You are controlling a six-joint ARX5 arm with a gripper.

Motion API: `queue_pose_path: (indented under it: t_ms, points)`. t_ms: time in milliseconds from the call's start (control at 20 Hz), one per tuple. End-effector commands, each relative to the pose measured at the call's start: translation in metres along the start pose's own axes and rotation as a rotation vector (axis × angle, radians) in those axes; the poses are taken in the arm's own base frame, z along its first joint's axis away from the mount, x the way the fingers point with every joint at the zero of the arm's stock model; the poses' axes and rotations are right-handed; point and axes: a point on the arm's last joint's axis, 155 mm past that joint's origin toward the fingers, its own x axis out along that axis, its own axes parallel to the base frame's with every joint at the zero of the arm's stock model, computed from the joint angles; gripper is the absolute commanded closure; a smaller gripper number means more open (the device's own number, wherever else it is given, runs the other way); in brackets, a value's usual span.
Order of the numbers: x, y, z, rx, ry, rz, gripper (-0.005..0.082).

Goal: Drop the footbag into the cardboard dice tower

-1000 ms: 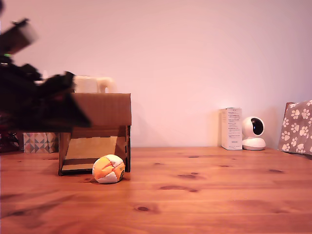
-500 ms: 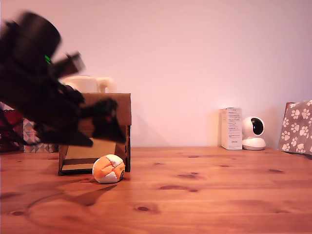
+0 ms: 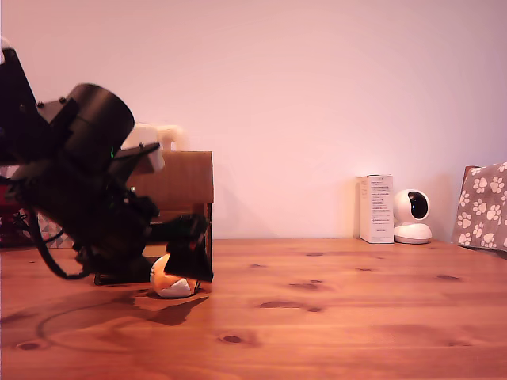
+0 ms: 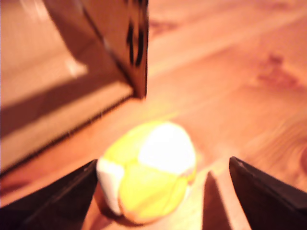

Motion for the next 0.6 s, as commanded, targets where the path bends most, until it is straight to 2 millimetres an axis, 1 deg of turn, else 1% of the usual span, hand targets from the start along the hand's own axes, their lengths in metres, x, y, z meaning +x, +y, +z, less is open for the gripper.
queue_pose_path:
  t_ms: [0, 50, 100, 150, 350, 550]
  points:
    - [0.004, 0.004, -0.005, 0.004, 0.012, 0.015, 0.0291]
    - [0.004, 0.003, -0.004, 0.004, 0.007, 0.014, 0.0464]
    - [0.004, 0.003, -0.002, 0.005, 0.004, 0.014, 0.0602]
    - [0.004, 0.003, -0.002, 0.005, 0.004, 0.014, 0.0662]
    - [-0.004, -0.001, 0.003, 0.007, 0.005, 0.004, 0.0667]
    - [-0.028, -0.021, 0.021, 0.023, 0.001, -0.045, 0.0667]
